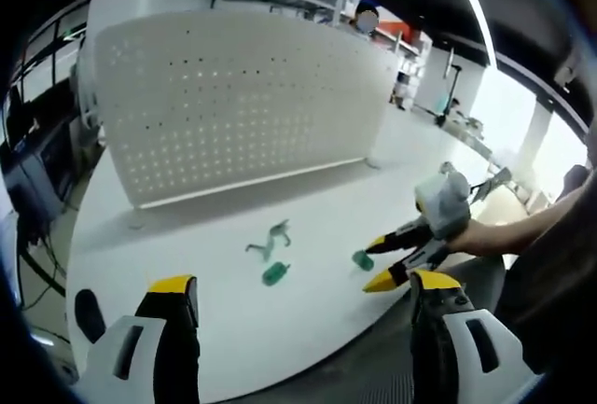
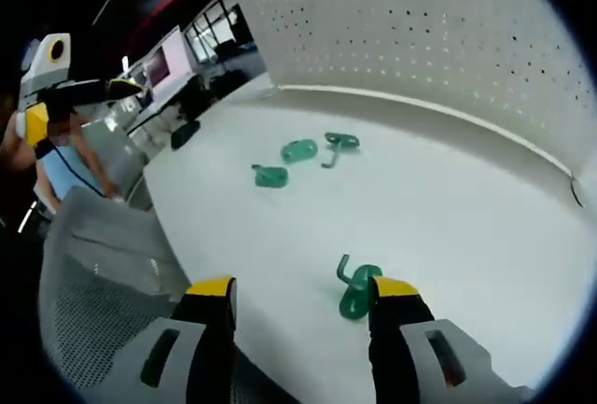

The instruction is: Insert the hook assembly into the mounting plate slot until the hook locks in place.

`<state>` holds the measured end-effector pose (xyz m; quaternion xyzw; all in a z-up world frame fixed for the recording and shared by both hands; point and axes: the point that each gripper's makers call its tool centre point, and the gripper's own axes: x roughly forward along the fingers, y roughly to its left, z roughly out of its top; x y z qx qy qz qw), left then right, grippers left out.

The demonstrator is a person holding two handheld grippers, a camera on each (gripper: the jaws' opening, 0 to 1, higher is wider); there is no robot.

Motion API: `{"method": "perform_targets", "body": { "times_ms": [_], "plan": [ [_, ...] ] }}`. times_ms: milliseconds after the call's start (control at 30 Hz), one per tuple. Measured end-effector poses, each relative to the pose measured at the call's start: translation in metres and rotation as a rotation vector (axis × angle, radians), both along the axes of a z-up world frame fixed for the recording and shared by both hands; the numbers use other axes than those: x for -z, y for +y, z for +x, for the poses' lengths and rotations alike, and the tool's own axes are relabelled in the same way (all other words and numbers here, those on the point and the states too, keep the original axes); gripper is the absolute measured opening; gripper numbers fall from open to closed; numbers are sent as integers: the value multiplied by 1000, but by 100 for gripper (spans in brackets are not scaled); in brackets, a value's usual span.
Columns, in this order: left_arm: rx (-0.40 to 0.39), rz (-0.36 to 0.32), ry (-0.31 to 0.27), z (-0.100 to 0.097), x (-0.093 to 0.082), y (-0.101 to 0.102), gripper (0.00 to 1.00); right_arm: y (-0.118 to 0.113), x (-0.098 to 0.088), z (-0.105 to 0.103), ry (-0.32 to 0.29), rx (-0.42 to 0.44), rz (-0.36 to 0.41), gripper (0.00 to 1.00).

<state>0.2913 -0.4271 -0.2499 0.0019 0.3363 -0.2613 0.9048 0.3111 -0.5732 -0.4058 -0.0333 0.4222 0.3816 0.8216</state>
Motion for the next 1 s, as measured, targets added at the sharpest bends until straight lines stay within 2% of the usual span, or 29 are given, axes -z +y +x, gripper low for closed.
{"method": "perform_targets", "body": {
  "times_ms": [300,467,800,1000],
  "plan": [
    [0,3,4,1,3,2,96,-2,6,10,-11,2,-47,40],
    [-7,2,12,1,5,3,96,-5,13,14,26,16,-82,32],
    [10,2,21,2,7,-3,96,-20,12,25,-10,23,-164,16],
    [11,5,27,3,8,-3,95,-27,13,25,-3,21,-185,7]
  ]
}}
